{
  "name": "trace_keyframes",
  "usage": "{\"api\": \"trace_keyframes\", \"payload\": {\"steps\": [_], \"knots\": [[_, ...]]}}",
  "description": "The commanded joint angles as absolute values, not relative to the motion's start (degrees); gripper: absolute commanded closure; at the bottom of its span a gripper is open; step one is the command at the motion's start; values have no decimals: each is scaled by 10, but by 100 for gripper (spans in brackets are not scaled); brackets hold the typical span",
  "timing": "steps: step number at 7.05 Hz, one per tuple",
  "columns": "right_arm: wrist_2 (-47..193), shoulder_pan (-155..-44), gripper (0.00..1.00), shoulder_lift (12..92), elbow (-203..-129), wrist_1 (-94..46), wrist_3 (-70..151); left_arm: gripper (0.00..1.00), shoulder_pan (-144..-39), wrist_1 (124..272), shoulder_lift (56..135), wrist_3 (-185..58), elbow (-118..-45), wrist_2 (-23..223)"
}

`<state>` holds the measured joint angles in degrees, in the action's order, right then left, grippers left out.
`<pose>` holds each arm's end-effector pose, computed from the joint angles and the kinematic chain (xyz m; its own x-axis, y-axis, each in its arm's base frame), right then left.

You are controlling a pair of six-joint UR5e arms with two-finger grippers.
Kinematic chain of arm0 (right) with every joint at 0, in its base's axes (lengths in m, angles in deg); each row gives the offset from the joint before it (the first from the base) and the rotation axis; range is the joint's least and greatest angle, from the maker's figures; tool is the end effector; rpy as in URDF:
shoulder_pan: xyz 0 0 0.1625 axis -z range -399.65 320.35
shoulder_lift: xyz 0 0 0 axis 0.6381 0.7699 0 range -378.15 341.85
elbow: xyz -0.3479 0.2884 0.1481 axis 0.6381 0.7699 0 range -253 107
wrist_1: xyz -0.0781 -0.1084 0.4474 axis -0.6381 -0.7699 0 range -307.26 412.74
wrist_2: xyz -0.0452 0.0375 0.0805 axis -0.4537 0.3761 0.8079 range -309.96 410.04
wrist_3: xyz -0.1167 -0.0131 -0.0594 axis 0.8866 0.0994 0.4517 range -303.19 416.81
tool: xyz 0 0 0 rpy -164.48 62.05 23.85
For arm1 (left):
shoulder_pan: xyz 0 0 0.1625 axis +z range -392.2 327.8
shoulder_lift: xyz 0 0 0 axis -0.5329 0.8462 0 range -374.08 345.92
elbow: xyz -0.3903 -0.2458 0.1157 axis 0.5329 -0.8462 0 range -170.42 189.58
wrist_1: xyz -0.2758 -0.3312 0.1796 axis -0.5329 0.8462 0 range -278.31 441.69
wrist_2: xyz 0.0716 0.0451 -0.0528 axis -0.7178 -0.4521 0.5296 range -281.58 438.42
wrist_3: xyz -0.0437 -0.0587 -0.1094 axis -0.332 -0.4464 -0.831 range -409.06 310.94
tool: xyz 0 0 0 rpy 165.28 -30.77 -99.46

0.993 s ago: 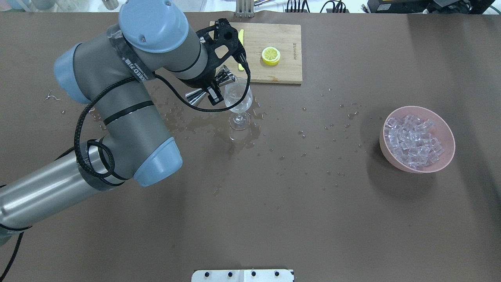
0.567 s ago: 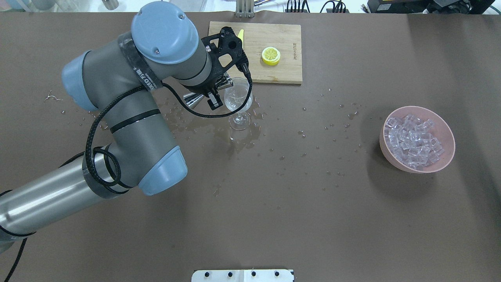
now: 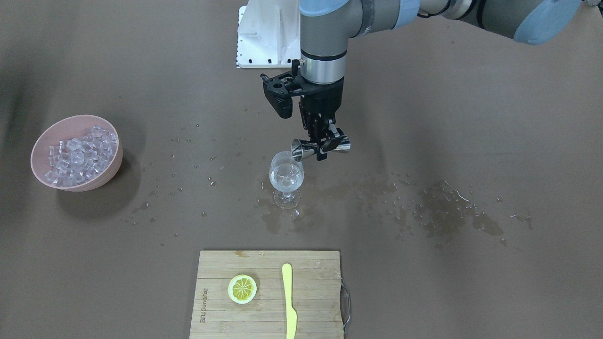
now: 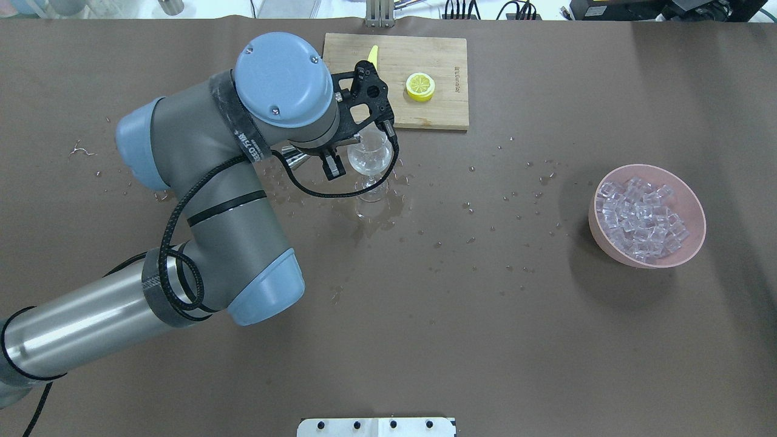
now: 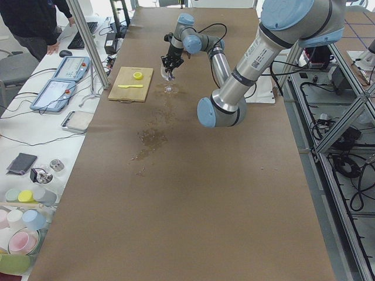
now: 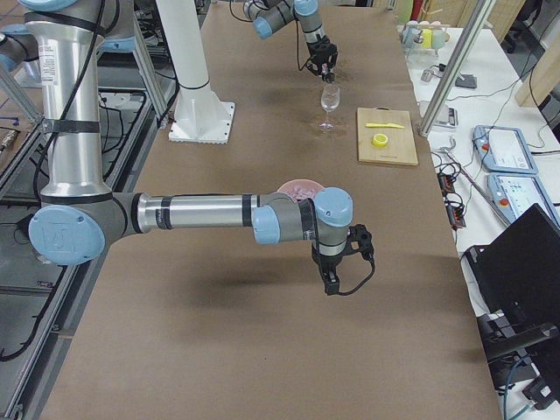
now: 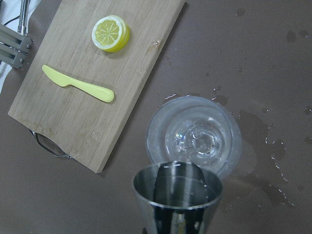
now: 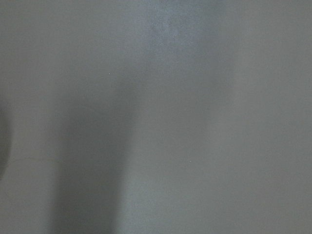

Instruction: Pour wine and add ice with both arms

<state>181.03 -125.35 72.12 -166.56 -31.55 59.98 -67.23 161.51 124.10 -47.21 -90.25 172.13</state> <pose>0.0048 -0.5605 0.6949 0.7396 -0.2132 0.6383 0.1153 0.9746 0.1919 0.5473 -0.5360 0.1143 0.5154 0.8567 -0.0194 -0.5667 0.3577 0.7422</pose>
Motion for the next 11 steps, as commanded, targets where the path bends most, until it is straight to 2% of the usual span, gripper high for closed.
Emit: {"api": "trace_keyframes", "payload": {"steps": [1,5,11], "knots": [[1810,-1253,0,721,-1665,-315,600,100,-665,1585,1253,-442,-903,1691],[1811,-1253,0,721,-1662,-315,600,100,-621,1556,1262,-428,-899,1600],[1811,-1253,0,721,-1658,-315,600,100,-621,1519,1287,-416,-900,1601]]}}
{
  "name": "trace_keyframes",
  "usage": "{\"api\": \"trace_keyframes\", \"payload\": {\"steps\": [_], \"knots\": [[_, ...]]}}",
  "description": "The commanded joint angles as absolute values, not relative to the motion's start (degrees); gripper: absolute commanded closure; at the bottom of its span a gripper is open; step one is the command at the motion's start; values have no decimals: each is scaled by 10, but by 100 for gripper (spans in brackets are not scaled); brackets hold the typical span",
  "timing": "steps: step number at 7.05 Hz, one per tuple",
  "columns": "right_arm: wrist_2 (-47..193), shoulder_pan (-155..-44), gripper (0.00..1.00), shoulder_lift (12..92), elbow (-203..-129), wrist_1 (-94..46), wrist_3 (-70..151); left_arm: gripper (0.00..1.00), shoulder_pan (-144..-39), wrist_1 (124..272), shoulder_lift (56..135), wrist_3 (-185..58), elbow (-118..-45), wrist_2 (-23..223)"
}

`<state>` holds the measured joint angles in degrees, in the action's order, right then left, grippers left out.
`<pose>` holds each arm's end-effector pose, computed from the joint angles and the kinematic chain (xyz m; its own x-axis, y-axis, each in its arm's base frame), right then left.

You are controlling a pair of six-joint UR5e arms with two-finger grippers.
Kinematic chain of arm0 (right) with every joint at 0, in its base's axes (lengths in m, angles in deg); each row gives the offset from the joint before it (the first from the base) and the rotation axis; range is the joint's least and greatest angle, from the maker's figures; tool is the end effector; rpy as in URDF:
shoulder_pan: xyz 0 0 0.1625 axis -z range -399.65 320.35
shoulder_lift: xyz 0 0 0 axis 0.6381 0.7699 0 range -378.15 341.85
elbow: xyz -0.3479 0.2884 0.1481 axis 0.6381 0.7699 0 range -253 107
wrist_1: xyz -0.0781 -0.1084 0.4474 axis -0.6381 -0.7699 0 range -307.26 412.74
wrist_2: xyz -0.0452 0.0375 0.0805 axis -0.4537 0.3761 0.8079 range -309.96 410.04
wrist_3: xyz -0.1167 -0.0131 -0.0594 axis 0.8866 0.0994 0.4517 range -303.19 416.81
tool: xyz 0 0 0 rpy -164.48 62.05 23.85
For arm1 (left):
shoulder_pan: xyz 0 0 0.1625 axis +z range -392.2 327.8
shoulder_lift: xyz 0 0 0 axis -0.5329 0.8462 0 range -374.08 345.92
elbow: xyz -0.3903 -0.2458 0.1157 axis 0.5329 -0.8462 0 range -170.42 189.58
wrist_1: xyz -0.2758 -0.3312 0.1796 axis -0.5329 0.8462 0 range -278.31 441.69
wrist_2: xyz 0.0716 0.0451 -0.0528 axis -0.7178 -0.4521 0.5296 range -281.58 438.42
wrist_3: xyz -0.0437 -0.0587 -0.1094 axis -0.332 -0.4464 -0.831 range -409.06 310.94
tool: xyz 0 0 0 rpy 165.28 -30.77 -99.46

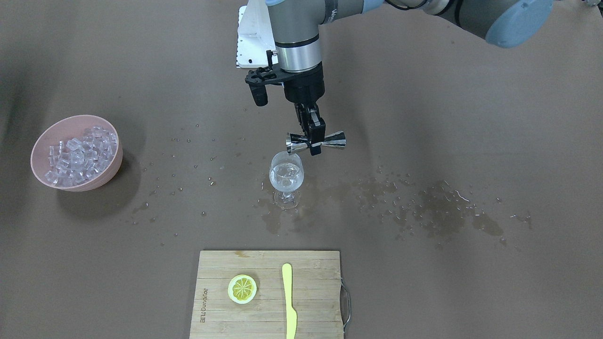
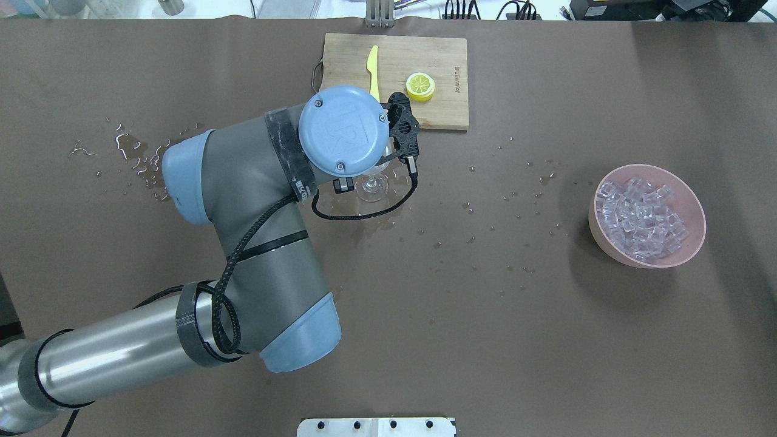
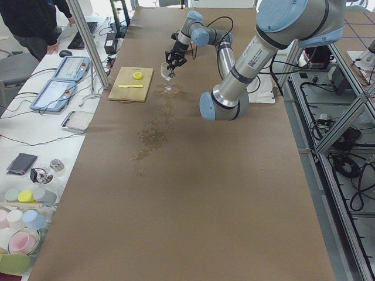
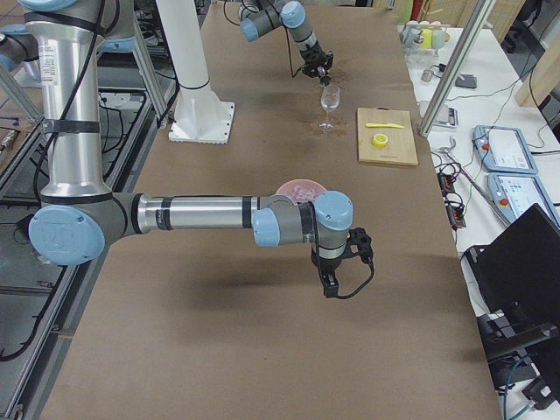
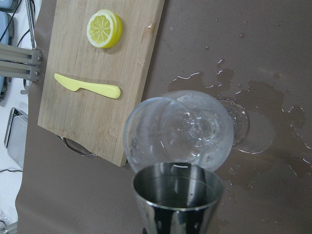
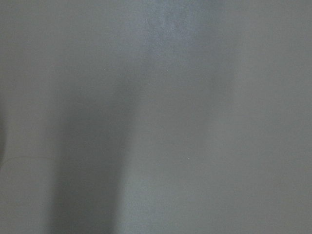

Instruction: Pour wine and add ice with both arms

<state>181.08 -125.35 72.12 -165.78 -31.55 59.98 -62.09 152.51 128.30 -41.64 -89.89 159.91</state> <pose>0.0048 -0.5596 0.7025 0.7397 -0.2045 0.6411 0.1154 0.9771 0.1786 0.5736 -0.5059 0.0863 0.4926 0.8480 0.1955 -0.7070 0.2589 0.6581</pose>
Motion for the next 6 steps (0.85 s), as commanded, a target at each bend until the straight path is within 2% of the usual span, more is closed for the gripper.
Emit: {"api": "trace_keyframes", "payload": {"steps": [1,3,6], "knots": [[1811,-1253,0,721,-1658,-315,600,100,-621,1523,1286,-420,-903,1604],[1811,-1253,0,722,-1658,-315,600,100,-626,1563,1270,-428,-920,1630],[1811,-1253,0,722,-1657,-315,600,100,-679,1693,1196,-536,-920,1763]]}}
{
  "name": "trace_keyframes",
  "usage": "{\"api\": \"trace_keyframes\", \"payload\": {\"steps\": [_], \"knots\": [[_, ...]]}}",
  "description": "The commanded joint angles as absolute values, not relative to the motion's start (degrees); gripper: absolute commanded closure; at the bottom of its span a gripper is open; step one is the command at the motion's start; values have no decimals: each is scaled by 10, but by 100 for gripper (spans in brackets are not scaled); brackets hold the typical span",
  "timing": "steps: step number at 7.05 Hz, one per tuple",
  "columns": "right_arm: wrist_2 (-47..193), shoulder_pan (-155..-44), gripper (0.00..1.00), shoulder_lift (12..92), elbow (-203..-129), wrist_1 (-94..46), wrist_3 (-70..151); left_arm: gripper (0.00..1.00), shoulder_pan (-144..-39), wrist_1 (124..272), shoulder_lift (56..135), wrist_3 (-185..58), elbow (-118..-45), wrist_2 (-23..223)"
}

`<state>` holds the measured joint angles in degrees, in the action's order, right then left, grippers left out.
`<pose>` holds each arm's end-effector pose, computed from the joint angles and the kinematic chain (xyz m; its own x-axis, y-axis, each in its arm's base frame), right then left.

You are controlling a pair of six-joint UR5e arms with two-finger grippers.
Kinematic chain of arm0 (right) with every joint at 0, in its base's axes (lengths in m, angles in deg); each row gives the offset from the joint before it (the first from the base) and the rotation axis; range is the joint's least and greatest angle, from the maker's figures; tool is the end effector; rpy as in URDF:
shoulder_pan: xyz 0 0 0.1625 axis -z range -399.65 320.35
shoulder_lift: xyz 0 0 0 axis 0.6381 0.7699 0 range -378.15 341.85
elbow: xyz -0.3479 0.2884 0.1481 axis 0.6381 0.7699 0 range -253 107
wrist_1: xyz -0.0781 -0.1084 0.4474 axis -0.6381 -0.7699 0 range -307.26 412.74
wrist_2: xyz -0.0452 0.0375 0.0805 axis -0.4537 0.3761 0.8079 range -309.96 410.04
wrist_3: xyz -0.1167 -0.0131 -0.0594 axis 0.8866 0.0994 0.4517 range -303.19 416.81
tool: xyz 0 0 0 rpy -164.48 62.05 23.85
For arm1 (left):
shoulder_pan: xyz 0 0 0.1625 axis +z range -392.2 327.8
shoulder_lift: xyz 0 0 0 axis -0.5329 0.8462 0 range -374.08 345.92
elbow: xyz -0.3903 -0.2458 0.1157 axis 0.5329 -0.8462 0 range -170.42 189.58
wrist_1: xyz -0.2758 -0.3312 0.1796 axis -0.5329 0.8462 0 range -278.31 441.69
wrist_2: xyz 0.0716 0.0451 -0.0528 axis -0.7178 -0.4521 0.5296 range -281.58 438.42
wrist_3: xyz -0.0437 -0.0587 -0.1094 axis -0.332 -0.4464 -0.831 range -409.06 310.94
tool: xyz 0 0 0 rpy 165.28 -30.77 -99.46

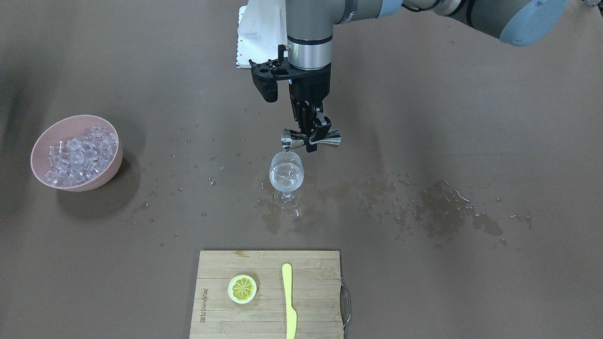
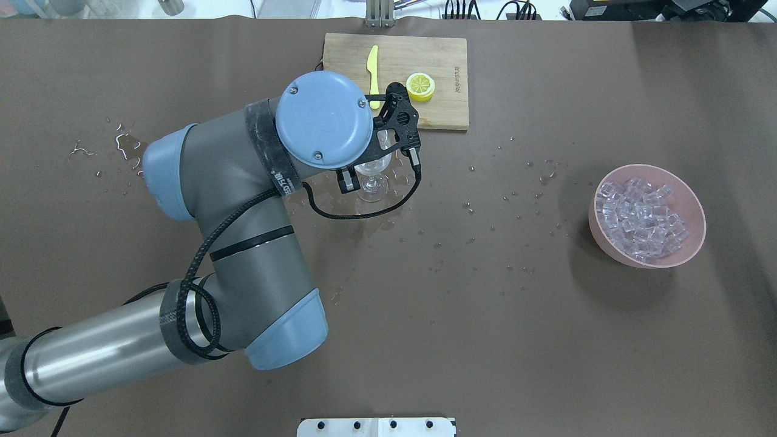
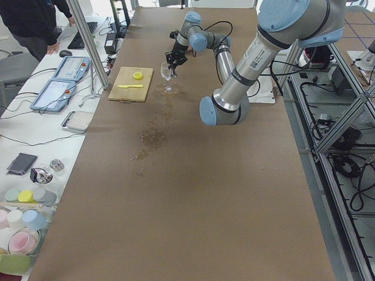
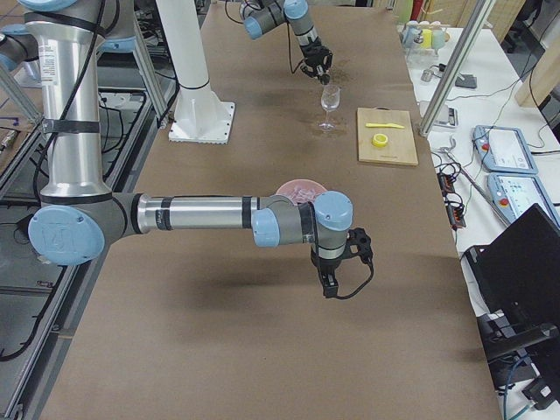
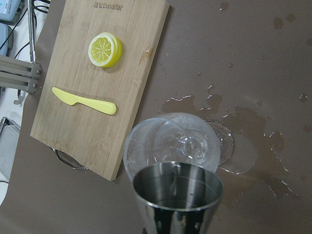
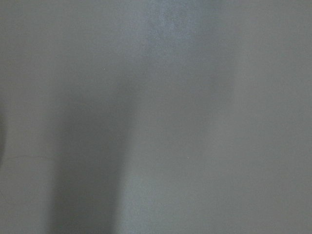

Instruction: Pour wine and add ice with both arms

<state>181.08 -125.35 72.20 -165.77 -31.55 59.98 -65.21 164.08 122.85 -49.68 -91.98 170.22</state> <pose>0.0049 -0.5589 0.7033 0.7398 -0.2035 0.6413 0.1154 0.9774 0.1771 0.5555 -0.5149 0.1113 0.5297 0.8477 -0.0281 -0.5234 0.3528 0.7756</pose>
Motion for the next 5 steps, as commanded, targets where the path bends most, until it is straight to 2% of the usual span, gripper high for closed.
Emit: {"api": "trace_keyframes", "payload": {"steps": [1,4,5], "knots": [[1811,-1253,0,722,-1658,-315,600,100,-705,1730,1165,-542,-925,1801],[1811,-1253,0,722,-1658,-315,600,100,-784,1778,1079,-559,-958,1874],[1811,-1253,0,722,-1658,-315,600,100,-788,1857,1031,-664,-960,1892]]}}
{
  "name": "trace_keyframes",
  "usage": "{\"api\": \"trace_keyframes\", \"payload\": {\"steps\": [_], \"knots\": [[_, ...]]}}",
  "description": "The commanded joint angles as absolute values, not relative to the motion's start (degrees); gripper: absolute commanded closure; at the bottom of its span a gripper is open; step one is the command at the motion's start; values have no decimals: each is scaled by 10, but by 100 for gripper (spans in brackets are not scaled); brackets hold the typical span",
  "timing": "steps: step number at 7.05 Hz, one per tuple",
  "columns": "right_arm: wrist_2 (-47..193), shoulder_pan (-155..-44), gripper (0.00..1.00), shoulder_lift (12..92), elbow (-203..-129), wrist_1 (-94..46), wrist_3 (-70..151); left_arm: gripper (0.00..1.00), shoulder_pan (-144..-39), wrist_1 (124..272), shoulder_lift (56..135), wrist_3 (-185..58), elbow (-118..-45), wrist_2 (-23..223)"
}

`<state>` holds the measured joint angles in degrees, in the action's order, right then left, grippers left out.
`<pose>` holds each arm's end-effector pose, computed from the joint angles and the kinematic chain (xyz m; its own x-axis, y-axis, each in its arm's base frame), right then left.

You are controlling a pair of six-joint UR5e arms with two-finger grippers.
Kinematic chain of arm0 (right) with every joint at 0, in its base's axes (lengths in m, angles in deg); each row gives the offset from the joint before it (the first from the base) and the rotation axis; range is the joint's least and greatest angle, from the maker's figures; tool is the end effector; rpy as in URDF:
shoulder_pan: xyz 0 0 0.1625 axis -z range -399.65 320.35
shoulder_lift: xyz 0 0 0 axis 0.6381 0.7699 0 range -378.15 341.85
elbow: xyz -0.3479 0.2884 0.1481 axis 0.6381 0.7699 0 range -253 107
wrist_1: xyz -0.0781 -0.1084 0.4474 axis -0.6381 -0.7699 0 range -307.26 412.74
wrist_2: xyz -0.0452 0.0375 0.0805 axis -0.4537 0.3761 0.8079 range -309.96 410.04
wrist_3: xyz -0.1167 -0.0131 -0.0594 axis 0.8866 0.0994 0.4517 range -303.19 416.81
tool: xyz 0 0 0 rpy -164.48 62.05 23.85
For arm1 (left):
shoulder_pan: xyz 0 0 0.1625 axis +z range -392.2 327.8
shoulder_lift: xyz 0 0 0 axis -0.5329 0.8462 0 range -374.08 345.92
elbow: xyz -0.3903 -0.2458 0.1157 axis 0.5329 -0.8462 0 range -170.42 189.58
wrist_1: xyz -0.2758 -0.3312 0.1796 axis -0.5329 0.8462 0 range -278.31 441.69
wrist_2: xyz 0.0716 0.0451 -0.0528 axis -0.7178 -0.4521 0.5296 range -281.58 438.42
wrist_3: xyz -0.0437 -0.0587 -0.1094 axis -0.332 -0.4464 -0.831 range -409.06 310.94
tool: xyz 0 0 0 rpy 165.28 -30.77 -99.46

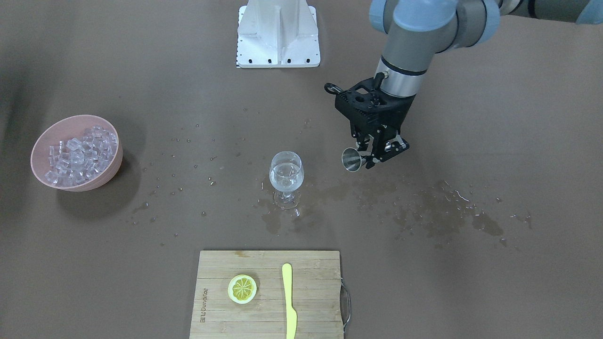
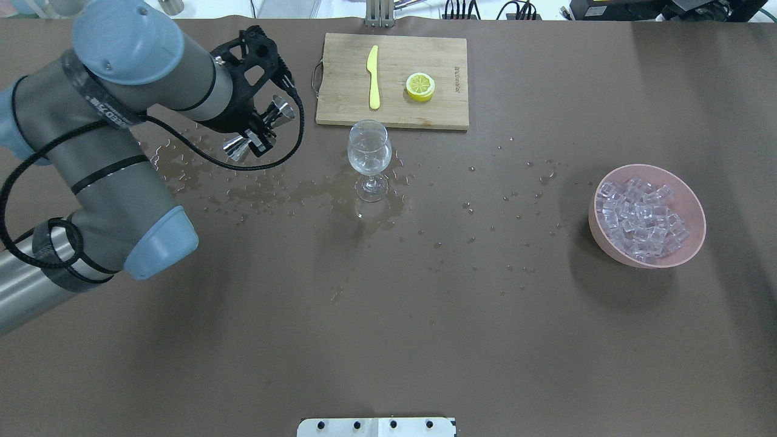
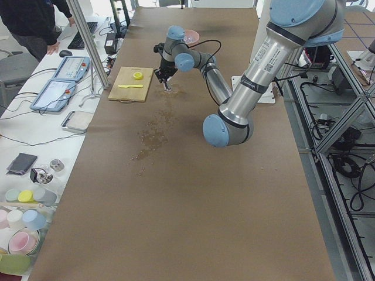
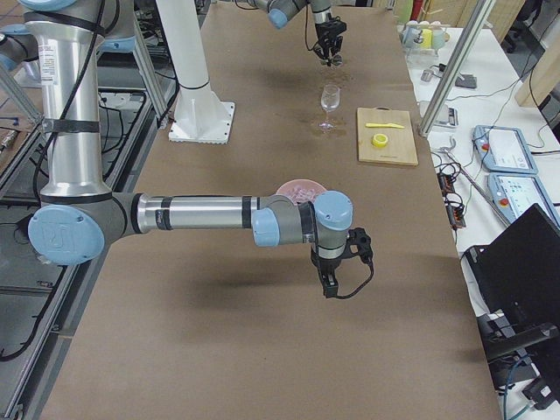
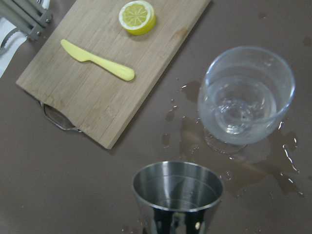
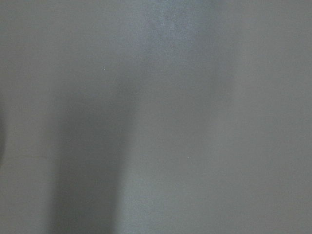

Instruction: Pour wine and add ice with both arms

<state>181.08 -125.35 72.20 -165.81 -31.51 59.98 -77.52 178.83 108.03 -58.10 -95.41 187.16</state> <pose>0.0049 -0.5590 0.7029 0.7397 -0.2044 0.6411 0.1154 0.9772 0.1784 0.4393 -0.5737 0.2293 0.5485 0.7755 -0.3128 -0.3289 0.5440 0.7720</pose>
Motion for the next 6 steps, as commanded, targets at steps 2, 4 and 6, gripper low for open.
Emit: {"api": "trace_keyframes", "payload": {"steps": [2,4,6], "knots": [[1811,-1253,0,722,-1658,-315,600,100,-806,2020,920,-734,-960,1893],[1811,-1253,0,722,-1658,-315,600,100,-855,2158,819,-776,-953,1890],[1811,-1253,0,722,-1658,-315,600,100,-881,2379,737,-884,-898,1843]]}}
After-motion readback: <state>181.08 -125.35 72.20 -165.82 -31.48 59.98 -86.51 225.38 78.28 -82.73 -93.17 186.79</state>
